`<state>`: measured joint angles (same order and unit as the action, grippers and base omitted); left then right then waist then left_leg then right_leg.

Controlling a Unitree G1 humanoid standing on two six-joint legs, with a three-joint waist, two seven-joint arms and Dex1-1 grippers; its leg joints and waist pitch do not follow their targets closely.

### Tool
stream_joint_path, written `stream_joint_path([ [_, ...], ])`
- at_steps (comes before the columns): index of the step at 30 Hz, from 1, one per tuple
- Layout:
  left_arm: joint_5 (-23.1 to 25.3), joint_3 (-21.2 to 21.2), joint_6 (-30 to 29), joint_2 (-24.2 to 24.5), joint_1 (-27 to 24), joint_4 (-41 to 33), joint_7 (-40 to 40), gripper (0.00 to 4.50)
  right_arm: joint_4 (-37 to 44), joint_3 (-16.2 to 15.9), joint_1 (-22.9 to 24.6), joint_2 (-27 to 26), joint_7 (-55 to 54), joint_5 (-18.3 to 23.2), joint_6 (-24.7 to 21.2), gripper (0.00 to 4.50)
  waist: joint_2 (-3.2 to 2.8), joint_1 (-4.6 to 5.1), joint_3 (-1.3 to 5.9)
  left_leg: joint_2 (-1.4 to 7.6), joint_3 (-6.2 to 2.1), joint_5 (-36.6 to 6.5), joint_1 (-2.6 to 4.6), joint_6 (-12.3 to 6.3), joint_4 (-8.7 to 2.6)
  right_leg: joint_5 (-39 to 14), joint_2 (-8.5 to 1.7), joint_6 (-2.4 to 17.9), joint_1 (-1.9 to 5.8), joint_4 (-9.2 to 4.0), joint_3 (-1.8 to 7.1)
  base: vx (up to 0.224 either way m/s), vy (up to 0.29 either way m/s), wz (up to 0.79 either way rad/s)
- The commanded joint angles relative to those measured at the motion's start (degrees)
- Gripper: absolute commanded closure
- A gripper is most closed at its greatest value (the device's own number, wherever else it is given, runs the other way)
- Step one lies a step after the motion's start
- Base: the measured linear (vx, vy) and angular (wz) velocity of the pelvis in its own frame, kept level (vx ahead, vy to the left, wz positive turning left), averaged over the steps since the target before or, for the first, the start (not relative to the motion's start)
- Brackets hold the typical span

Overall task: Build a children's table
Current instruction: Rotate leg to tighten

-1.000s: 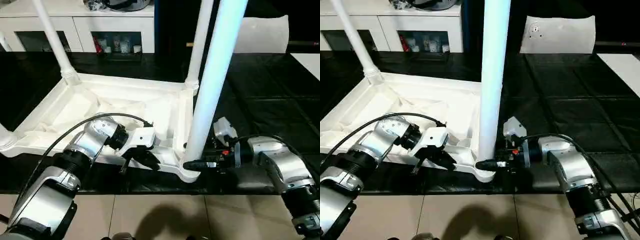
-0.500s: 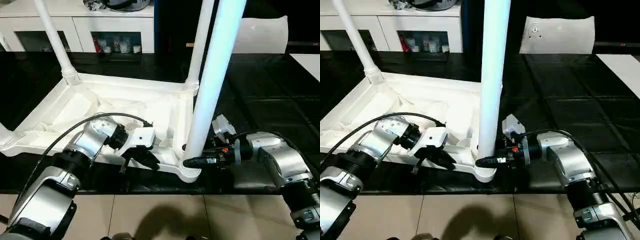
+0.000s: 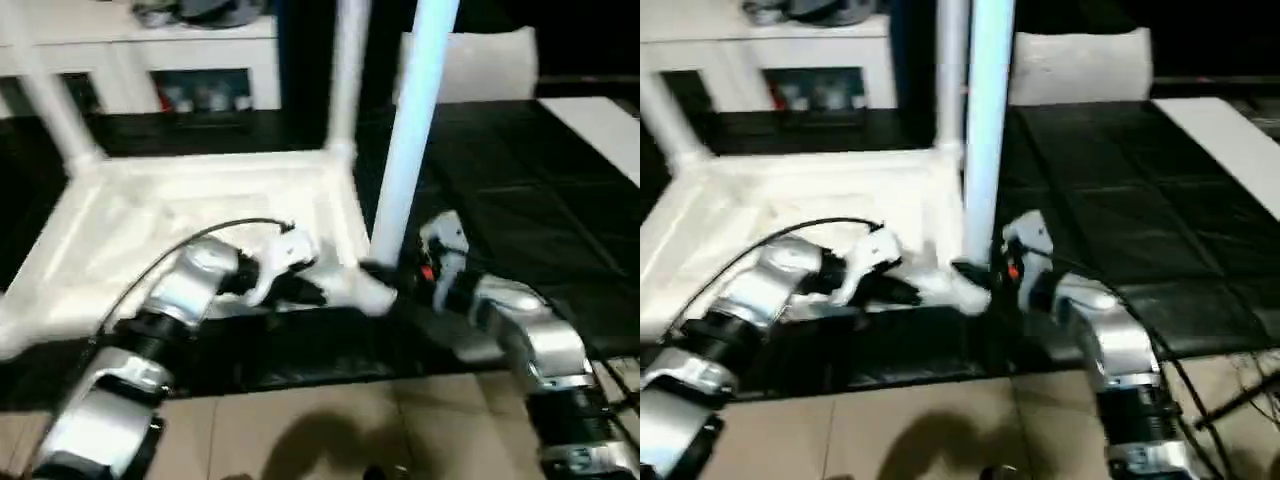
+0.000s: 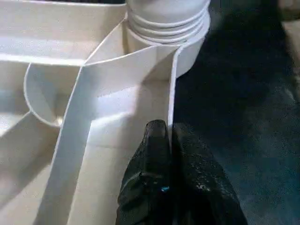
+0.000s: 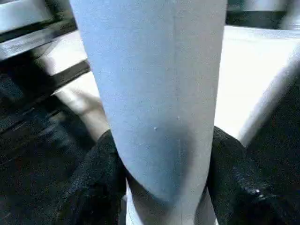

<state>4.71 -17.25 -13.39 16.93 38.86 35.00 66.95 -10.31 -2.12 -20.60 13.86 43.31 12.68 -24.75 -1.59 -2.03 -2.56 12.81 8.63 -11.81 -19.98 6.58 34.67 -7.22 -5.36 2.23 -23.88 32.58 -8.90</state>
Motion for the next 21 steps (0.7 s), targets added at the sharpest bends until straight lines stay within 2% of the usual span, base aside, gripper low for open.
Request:
stream_joint_path([
  [1, -2.3, 2.2, -1.5, -3.5, 1.9, -3.2, -4.9, 4.50, -1.1, -3.0, -1.1, -4.2, -3.1, 0.1, -2.7, 2.52, 0.60, 0.11, 4.09, -1.21, 0.83, -9.8, -0.82, -3.75, -3.49, -30.2, -2.20, -0.5, 4.12, -5.85, 1.32, 0.000, 0.000, 0.00],
  [2, -2.0, 3.6, -3.7, -5.3, 2.5, -2.7, -9.6, 4.50, -2.6, -2.2, -2.2, -6.8, -8.3, -1.0, -3.3, 2.52, 0.75, 0.36, 4.24, -1.06, 0.80, -8.6, -1.00, -3.77, -3.52, -28.3, -2.22, 0.3, 4.23, -5.48, 1.51, 0.000, 0.000, 0.00],
  [3, -2.0, 3.6, -3.7, -5.3, 2.5, -2.7, -9.6, 4.50, -2.6, -2.2, -2.2, -6.8, -8.3, -1.0, -3.3, 2.52, 0.65, 0.44, 4.25, -1.06, 0.79, -8.4, -0.91, -3.81, -3.56, -27.9, -2.29, 1.0, 4.11, -5.35, 1.53, 0.000, 0.000, 0.00],
  [4, -1.6, 5.3, -5.5, -7.6, 3.3, -1.8, -15.8, 4.50, -5.1, -1.3, -4.2, -9.9, -14.3, -2.1, -4.2, 2.52, 0.67, 0.40, 4.20, -1.14, 0.83, -8.0, -0.81, -4.20, -3.56, -27.6, -2.25, 1.3, 4.15, -5.47, 1.59, 0.000, 0.000, 0.00],
  [5, -1.6, 5.3, -5.5, -7.6, 3.3, -1.8, -15.8, 4.50, -5.1, -1.3, -4.2, -9.9, -14.3, -2.1, -4.2, 2.52, 0.60, 0.70, 4.09, -1.07, 0.94, -8.0, -0.79, -4.08, -3.53, -27.4, -2.22, 1.8, 3.88, -5.32, 1.79, 0.000, 0.000, 0.00],
  [6, -1.2, 6.7, -7.1, -9.4, 3.9, -1.6, -21.1, 4.50, -6.8, -0.4, -5.7, -12.4, -18.6, -2.5, -5.1, 2.52, 0.63, 0.80, 4.20, -1.02, 0.88, -7.7, -0.72, -3.78, -3.55, -27.4, -2.31, 2.3, 4.03, -5.19, 1.72, 0.000, 0.000, 0.00],
  [7, -1.2, 6.7, -7.1, -9.4, 3.9, -1.6, -21.1, 4.50, -6.8, -0.4, -5.7, -12.4, -18.6, -2.5, -5.1, 2.52, 0.55, 0.56, 4.26, -1.03, 0.86, -7.3, -0.51, -4.09, -3.59, -27.0, -2.35, 2.4, 4.00, -5.30, 1.79, 0.000, 0.000, 0.00],
  [8, -1.0, 7.2, -7.6, -10.0, 4.2, -1.5, -23.0, 4.50, -7.4, -0.2, -6.3, -13.2, -19.9, -2.6, -5.1, 1.96, 0.68, 0.44, 4.32, -0.84, 0.80, -6.3, -0.81, -4.70, -3.70, -24.9, -2.39, 2.6, 4.26, -4.93, 2.11, 0.000, 0.000, 0.00],
  [10, -0.3, 8.3, -10.1, -11.7, 4.3, -3.5, -27.7, 4.50, -8.2, 0.2, -7.6, -16.3, -24.0, -3.5, -3.8, 1.82, 0.62, 0.44, 4.63, -0.56, 0.69, -4.1, -0.87, -4.76, -3.70, -20.8, -2.51, 4.2, 4.33, -4.03, 2.46, 0.000, 0.000, 0.00],
  [11, -0.3, 8.3, -10.2, -11.7, 4.3, -3.5, -27.8, 4.50, -8.1, 0.2, -7.7, -16.3, -24.0, -3.5, -3.7, 1.82, 0.65, 0.40, 4.64, -0.51, 0.72, -3.6, -0.87, -4.99, -3.75, -19.7, -2.55, 4.7, 4.40, -3.88, 2.58, 0.000, 0.000, 0.00],
  [12, -0.1, 7.6, -9.6, -11.1, 3.8, -4.4, -26.1, 4.50, -7.7, 0.2, -7.3, -16.2, -23.8, -4.0, -2.8, 1.55, 0.73, 0.11, 4.66, -0.50, 0.75, -2.5, -0.90, -5.73, -3.74, -17.7, -2.61, 5.6, 4.43, -3.61, 2.73, 0.000, 0.000, 0.00],
  [13, -0.1, 7.5, -9.5, -11.1, 3.8, -4.5, -26.1, 4.50, -7.7, 0.2, -7.3, -16.1, -23.8, -4.0, -2.8, 1.55, 0.72, 0.10, 4.66, -0.50, 0.75, -2.1, -0.96, -6.02, -3.73, -16.7, -2.57, 5.9, 4.48, -3.41, 2.81, 0.000, 0.000, 0.00],
  [14, -0.1, 7.3, -9.3, -10.9, 3.6, -4.7, -25.6, 4.50, -7.6, 0.2, -7.2, -16.1, -23.7, -4.2, -2.6, 1.34, 0.67, 0.16, 4.72, -0.40, 0.69, -1.4, -1.09, -6.39, -3.71, -14.8, -2.62, 6.5, 4.66, -3.07, 2.93, 0.000, 0.000, 0.00],
  [16, -0.2, 6.5, -8.6, -9.9, 2.8, -5.7, -23.4, 4.50, -6.9, 0.7, -6.5, -15.3, -23.2, -4.4, -1.7, 1.30, 0.55, 0.20, 4.71, -0.46, 0.79, -0.8, -0.97, -7.12, -3.65, -12.8, -2.64, 7.6, 4.66, -2.92, 3.08, 0.000, 0.000, 0.00],
  [17, -0.4, 5.9, -7.8, -9.0, 2.1, -6.4, -21.7, 4.50, -6.0, 0.6, -5.7, -14.1, -22.1, -4.8, -0.8, 1.08, 0.38, 0.14, 4.70, -0.42, 0.79, -0.8, -0.88, -7.20, -3.66, -12.6, -2.68, 7.8, 4.62, -2.93, 3.12, 0.000, 0.000, 0.00],
  [18, -0.5, 5.3, -6.6, -7.9, 1.6, -6.7, -19.5, 4.50, -5.1, 0.5, -4.8, -12.4, -20.5, -5.0, 0.4, 1.08, 0.49, 0.17, 4.64, -0.36, 0.85, -1.1, -0.89, -7.34, -3.68, -12.6, -2.67, 8.1, 4.66, -2.94, 3.14, 0.000, 0.000, 0.00],
  [19, -0.5, 5.3, -6.6, -7.9, 1.6, -6.7, -19.5, 4.50, -5.1, 0.5, -4.8, -12.4, -20.5, -5.0, 0.4, 0.89, 0.48, 0.12, 4.63, -0.29, 0.86, -1.5, -0.76, -7.46, -3.71, -12.6, -2.63, 8.2, 4.64, -2.91, 3.19, 0.000, 0.000, 0.00],
  [21, -0.7, 4.6, -5.5, -6.6, 1.1, -7.0, -17.1, 4.50, -4.1, 0.5, -3.8, -10.4, -18.4, -4.8, 1.6, 0.77, 0.26, 0.02, 4.56, -0.28, 0.93, -2.3, -0.65, -7.42, -3.71, -13.3, -2.67, 8.2, 4.55, -3.14, 3.20, 0.000, 0.000, 0.00],
])
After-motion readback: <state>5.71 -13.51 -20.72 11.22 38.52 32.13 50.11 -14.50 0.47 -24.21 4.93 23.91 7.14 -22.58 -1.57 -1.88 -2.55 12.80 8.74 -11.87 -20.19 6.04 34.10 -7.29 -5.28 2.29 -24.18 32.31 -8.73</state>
